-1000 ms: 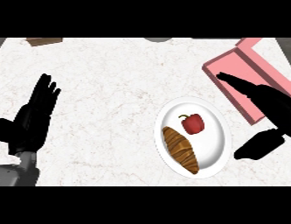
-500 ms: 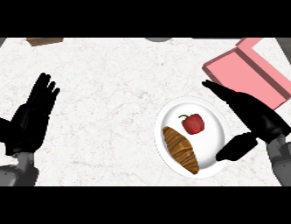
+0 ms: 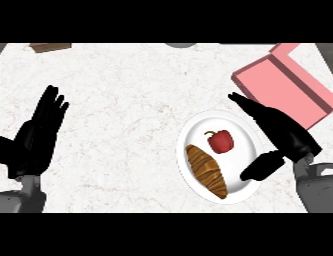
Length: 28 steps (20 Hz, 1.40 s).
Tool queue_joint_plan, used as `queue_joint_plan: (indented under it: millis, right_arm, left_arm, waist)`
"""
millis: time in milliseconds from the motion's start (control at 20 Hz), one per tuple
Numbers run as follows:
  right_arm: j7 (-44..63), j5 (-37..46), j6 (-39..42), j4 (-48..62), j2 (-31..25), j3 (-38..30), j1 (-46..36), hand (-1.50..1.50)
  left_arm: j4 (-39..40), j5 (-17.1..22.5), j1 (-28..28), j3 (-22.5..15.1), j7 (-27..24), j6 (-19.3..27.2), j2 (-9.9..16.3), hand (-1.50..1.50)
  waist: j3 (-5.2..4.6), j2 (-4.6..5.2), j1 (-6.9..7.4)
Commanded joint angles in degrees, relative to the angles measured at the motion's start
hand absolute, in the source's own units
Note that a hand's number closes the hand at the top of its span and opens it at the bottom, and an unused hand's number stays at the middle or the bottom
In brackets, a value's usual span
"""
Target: Pick the bell pepper from the plate and place it in the cardboard box
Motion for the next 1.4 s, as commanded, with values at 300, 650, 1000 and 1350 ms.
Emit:
queue_joint_plan:
  millis: [300, 650, 1000, 1350]
  right_arm:
    - [-5.14, 7.8, 0.6, 10.65, 6.79, -1.88, -4.03, -1.5]
    - [-8.61, 13.61, -0.08, 11.91, 7.68, -3.24, -1.31, -1.5]
    - [-10.82, 16.34, -0.17, 16.19, 10.88, -4.55, -2.24, -1.5]
    - [-7.02, 19.54, -0.28, 16.16, 15.27, -3.02, -2.96, -1.5]
  left_arm:
    - [2.02, -1.03, -1.65, 3.44, 0.61, -3.16, -1.59, 0.0]
    - [-1.24, -2.35, -0.41, 4.57, 2.89, -3.5, -2.79, 0.0]
    - [-0.42, -4.74, -0.26, 4.92, 1.39, -4.11, -4.31, 0.0]
    - [-1.22, -6.41, -2.65, 3.98, 4.24, -2.96, -5.96, 0.0]
  waist:
    - [0.01, 0.07, 0.11]
    - [0.01, 0.03, 0.04]
    - [0.01, 0.02, 0.05]
    - [0.01, 0.01, -0.02]
